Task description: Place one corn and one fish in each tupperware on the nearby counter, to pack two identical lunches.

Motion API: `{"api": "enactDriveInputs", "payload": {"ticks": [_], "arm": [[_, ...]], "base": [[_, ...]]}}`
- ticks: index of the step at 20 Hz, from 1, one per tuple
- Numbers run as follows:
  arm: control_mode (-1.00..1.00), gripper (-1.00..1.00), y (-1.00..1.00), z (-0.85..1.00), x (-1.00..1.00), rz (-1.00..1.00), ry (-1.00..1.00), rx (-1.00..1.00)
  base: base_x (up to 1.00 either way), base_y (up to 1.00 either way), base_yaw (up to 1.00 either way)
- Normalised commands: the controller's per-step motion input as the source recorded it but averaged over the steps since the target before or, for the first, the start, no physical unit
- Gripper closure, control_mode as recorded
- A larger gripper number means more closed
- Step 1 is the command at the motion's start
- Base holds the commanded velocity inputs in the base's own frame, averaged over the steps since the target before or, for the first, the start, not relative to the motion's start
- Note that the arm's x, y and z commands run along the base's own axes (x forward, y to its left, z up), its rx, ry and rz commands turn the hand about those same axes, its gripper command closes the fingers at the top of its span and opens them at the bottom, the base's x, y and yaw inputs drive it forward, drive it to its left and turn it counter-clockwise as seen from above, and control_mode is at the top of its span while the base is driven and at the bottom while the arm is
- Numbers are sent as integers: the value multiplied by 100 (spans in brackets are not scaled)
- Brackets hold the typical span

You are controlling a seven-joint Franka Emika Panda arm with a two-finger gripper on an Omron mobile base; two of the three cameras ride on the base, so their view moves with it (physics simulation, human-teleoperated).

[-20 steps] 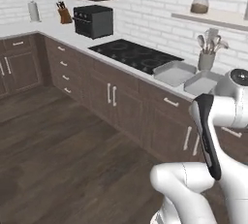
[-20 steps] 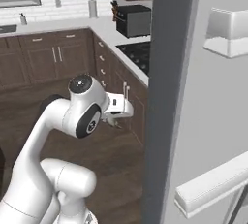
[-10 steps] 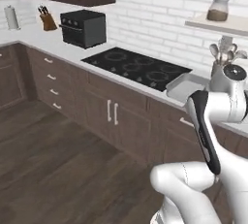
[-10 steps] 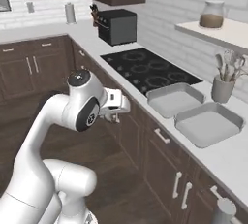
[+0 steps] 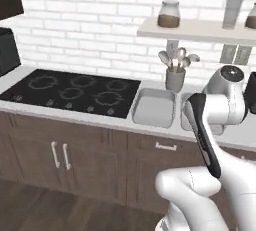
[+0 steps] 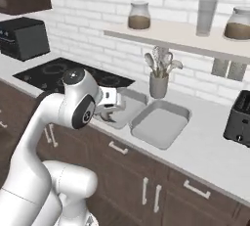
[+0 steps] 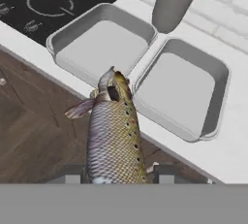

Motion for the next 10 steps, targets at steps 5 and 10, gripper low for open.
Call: {"api": "enactDriveInputs", "payload": {"ticks": [5,10], "arm": [[100,100,0,0,0,0,0,0],[100,100,0,0,0,0,0,0]], "base": [[33,0,-89],[41,25,-69]]}}
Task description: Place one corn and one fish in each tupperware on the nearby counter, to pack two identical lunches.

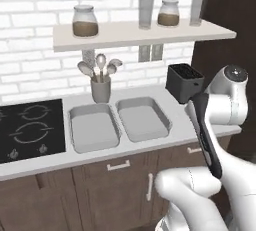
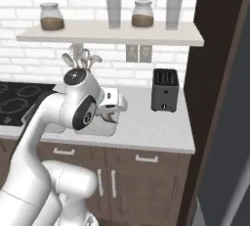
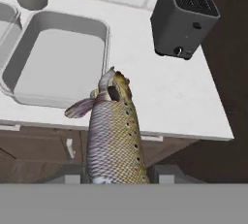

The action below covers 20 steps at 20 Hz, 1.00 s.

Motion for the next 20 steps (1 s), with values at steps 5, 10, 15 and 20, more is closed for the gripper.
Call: {"api": "enactDriveInputs", "payload": {"ticks": [5,10,15,20], "arm": [[100,100,0,0,0,0,0,0],[100,100,0,0,0,0,0,0],[-100,100,4,-13,19,0,4,-1],[-100,100,0,-84,77,0,18,0]], "base": [[61,33,-7],[61,87,0],[47,72,0],[0,0,0]]}}
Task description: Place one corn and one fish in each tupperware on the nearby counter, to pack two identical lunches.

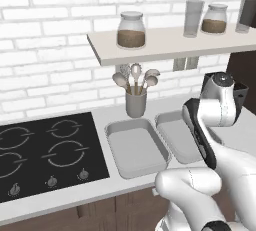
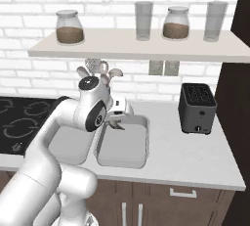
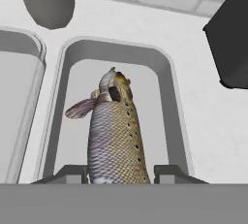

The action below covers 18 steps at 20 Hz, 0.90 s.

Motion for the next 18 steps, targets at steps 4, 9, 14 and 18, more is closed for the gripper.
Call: {"api": "enactDriveInputs", "payload": {"ticks": [4,9,14,18], "arm": [[-100,100,0,-93,92,0,4,0],[-100,100,0,-96,78,0,-4,0],[-100,-100,-5,-41,48,0,-1,1],[-100,-100,0,7,5,-1,4,0]], "base": [[0,0,0],[0,0,0],[0,0,0],[0,0,0]]}}
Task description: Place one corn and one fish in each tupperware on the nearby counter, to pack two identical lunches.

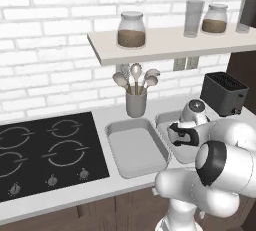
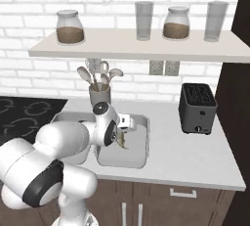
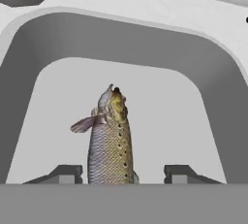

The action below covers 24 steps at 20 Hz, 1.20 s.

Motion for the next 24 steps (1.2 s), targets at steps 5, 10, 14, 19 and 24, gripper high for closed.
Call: {"api": "enactDriveInputs", "payload": {"ticks": [5,10,14,19,24], "arm": [[-100,-100,0,43,0,-6,9,0],[-100,-100,0,83,-77,-5,3,3],[-100,-100,5,97,-100,0,-4,4],[-100,-100,20,100,-99,0,-9,0],[-100,-100,32,100,-87,0,-9,0]], "base": [[0,0,0],[0,0,0],[0,0,0],[0,0,0],[0,0,0]]}}
